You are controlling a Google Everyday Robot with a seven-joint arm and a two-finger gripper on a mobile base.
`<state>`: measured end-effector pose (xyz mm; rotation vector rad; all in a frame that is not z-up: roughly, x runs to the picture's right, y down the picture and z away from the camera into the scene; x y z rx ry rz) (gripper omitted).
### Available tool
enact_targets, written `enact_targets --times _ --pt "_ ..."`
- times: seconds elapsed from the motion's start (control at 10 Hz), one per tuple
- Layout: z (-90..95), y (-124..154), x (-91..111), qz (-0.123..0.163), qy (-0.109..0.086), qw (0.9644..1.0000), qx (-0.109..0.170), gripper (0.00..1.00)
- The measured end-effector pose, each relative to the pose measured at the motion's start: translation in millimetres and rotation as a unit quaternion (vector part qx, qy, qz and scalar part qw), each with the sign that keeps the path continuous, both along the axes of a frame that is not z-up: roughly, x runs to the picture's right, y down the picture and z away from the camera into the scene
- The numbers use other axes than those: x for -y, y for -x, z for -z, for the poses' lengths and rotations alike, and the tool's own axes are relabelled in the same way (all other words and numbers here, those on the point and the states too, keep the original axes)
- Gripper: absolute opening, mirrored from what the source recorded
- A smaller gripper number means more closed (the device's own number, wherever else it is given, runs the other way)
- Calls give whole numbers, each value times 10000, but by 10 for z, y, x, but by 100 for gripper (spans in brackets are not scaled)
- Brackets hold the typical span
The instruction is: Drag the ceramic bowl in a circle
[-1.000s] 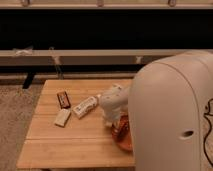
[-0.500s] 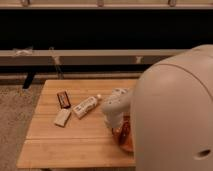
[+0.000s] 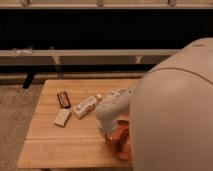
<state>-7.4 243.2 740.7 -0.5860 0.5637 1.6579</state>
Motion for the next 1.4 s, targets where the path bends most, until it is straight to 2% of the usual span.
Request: enact_targets --times 0.1,0.2,0.3,0.6,0.8,0.9,1.1,1.2,1.4 --pt "78 164 -27 47 21 9999 110 0" --pt "146 442 -20 80 35 9996 257 0" --pt "162 615 14 68 40 9994 337 0" --pt "70 1076 277 98 53 9980 617 0" --pt "-40 1281 512 167 4 9970 762 0" --pt "-93 1327 613 215 -44 9967 787 0" --pt "-238 1235 807 268 -179 9967 748 0" --pt "-332 1078 905 283 -243 9971 668 0" --pt "-390 757 926 279 -273 9980 506 0"
